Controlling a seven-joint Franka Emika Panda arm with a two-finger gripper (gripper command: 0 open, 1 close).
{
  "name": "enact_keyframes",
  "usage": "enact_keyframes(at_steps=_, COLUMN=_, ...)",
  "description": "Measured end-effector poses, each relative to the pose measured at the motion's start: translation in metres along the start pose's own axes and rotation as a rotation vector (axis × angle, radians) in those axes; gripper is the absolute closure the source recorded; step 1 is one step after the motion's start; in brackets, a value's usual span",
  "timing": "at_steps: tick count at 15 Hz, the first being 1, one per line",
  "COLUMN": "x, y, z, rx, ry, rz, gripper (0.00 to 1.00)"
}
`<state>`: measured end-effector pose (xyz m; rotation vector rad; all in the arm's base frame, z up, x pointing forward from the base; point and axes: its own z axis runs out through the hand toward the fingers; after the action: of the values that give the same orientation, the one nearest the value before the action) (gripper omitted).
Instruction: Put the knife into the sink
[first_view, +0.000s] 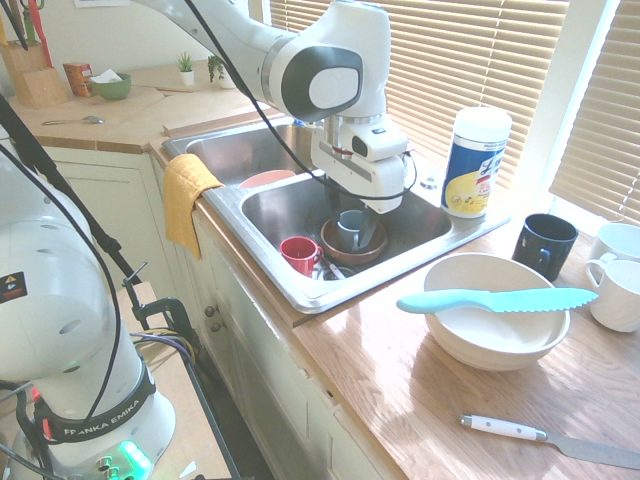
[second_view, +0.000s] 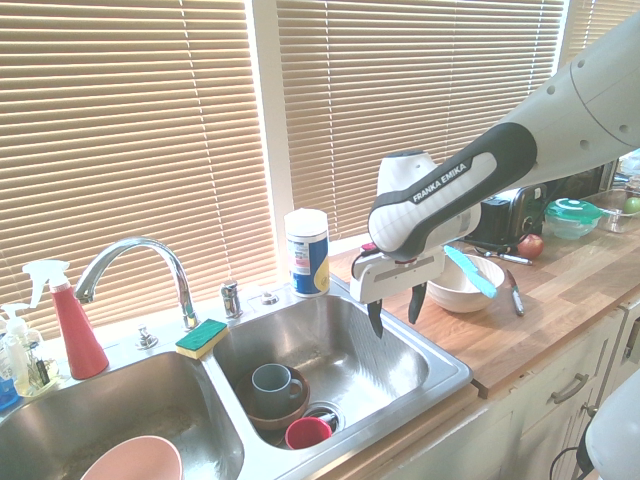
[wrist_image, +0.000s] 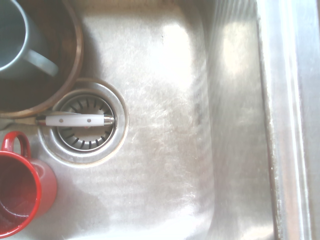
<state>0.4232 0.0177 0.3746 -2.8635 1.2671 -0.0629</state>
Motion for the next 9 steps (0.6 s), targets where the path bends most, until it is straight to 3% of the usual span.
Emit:
enact_keyframes(at_steps=5, x=0.003, y=-0.002, z=-0.006, rx=0.007, ry=0.014, rz=-0.002, gripper=0.0)
enact_keyframes(at_steps=9, x=0.026, y=0.011, z=-0.047, rx=0.019, ry=0.095, rz=0.059, gripper=0.0)
